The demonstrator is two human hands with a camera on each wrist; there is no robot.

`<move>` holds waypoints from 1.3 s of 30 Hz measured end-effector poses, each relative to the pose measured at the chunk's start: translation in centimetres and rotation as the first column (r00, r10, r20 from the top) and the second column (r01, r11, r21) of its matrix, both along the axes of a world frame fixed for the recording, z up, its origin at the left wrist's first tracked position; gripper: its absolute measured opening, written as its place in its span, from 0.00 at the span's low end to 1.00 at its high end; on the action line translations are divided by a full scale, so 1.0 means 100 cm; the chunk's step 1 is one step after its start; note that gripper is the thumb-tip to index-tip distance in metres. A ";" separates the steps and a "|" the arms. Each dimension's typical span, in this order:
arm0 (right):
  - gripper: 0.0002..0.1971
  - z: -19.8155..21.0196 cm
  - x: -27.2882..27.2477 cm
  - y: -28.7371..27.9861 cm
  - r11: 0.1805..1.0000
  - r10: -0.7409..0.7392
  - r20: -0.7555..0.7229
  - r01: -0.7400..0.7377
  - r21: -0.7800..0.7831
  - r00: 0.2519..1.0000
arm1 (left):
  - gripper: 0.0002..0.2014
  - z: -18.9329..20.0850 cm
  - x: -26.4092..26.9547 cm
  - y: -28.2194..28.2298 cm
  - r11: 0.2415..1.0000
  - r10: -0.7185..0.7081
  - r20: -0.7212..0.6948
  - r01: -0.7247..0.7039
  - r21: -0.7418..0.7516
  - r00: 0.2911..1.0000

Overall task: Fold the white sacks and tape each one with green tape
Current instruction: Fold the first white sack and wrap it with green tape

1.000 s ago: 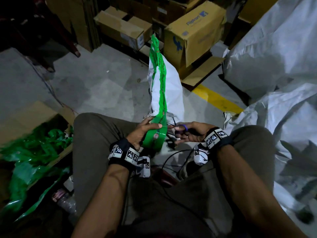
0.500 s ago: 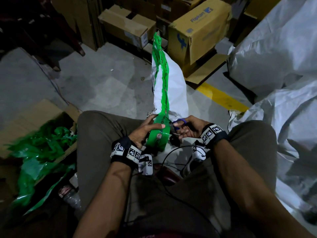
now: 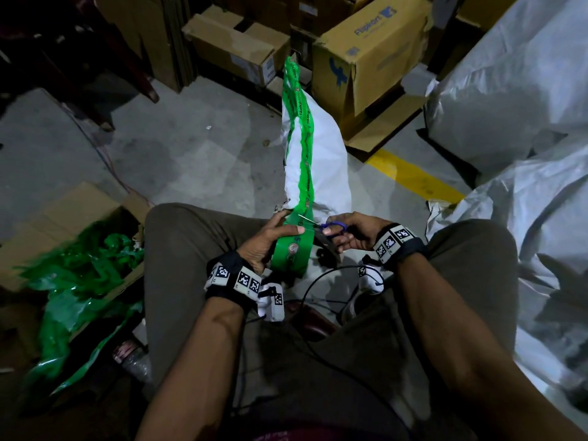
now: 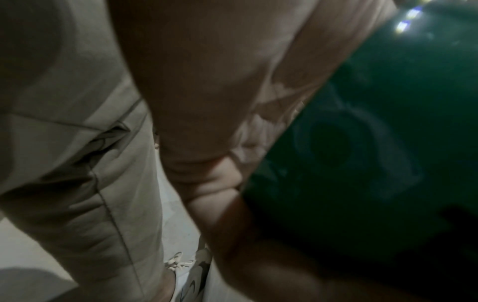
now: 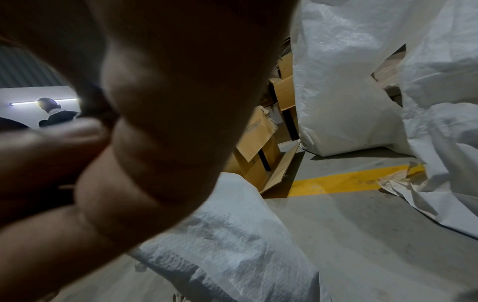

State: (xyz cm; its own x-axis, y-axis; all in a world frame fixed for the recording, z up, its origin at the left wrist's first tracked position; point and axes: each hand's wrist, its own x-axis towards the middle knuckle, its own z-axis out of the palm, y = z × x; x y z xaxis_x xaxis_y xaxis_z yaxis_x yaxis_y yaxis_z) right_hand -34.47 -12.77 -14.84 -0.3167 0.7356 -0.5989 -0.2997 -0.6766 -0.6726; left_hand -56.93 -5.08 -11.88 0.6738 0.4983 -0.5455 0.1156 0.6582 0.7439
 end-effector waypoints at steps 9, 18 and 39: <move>0.19 -0.018 0.003 -0.002 0.991 0.097 -0.005 -0.096 0.098 0.995 | 0.30 0.000 0.002 0.000 0.999 0.020 -0.010 -0.021 -0.031 1.000; 0.26 -0.015 0.004 -0.001 0.983 0.181 -0.102 -0.180 0.019 0.978 | 0.43 0.001 -0.007 0.001 0.991 -0.078 0.059 0.084 -0.107 0.995; 0.18 0.075 -0.036 -0.015 0.847 -0.508 0.350 0.383 0.368 0.787 | 0.32 -0.001 0.010 0.013 0.938 0.306 0.017 -0.299 -0.174 0.952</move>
State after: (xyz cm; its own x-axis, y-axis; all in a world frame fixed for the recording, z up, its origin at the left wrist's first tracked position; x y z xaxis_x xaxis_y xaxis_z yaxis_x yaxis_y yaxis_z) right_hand -38.04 -14.29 -7.35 0.3226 0.8771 -0.3559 -0.1697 -0.3163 -0.9334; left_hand -55.97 -3.77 -12.00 0.5302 0.5863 -0.6125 -0.1381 0.7725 0.6198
